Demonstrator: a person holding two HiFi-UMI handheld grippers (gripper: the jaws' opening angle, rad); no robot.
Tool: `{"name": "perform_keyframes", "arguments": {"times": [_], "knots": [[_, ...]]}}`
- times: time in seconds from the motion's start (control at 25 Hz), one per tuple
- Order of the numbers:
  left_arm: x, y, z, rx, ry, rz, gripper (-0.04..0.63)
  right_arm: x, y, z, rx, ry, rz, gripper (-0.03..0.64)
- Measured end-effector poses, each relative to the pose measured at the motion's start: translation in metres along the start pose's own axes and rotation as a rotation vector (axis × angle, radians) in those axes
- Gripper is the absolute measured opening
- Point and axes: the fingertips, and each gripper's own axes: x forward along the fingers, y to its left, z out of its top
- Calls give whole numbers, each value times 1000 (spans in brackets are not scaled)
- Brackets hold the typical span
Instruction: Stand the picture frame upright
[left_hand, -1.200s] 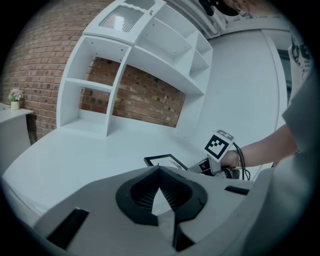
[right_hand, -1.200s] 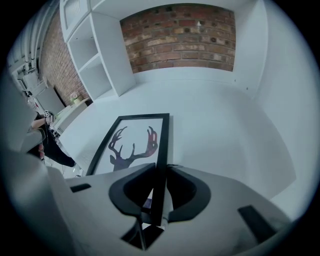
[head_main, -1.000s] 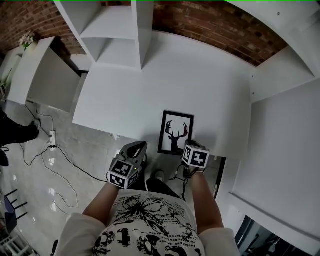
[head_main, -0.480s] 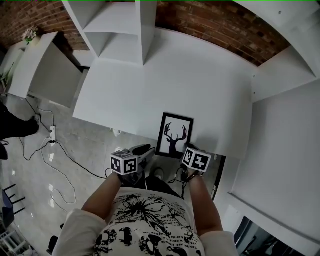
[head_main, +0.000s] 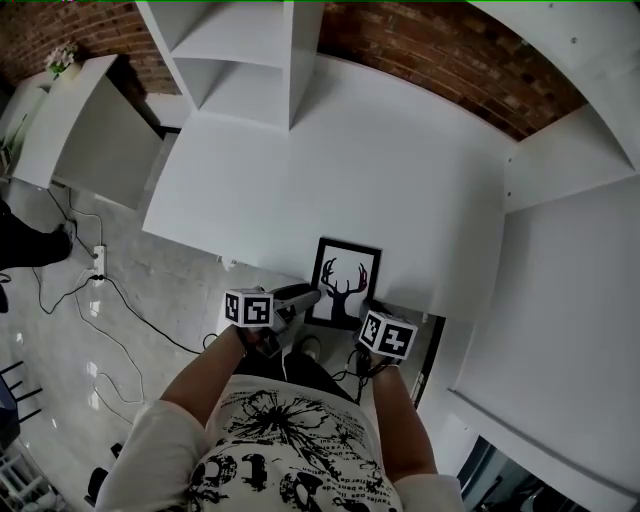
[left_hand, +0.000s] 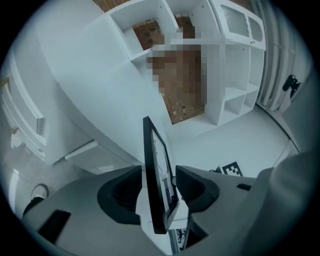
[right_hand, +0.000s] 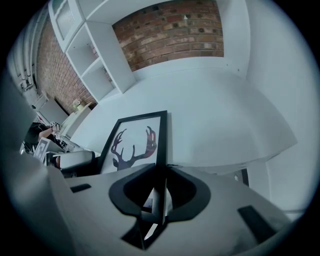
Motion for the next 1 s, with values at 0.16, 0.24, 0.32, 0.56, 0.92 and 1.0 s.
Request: {"name": "perform_keyframes", "arguments": {"times": [0.16, 0.24, 0.32, 0.56, 0.92, 1.0], "knots": [[1, 10, 4, -36, 25, -19, 165, -1, 3, -3, 9, 4, 4, 72], [0, 10, 1, -43, 62, -43, 155, -2, 5, -6, 10, 9, 7, 74], [0, 8, -2, -39, 95, -71, 155, -3, 8, -7, 11, 13, 12, 74], [7, 10, 2, -63, 104, -72, 103, -4, 16, -13, 25, 18, 25, 74], [9, 12, -2, -75, 133, -71, 87, 1, 15, -24, 74, 50, 108, 81], [9, 12, -2, -82, 137, -76, 86, 1, 15, -22, 72, 48, 127, 83]]}}
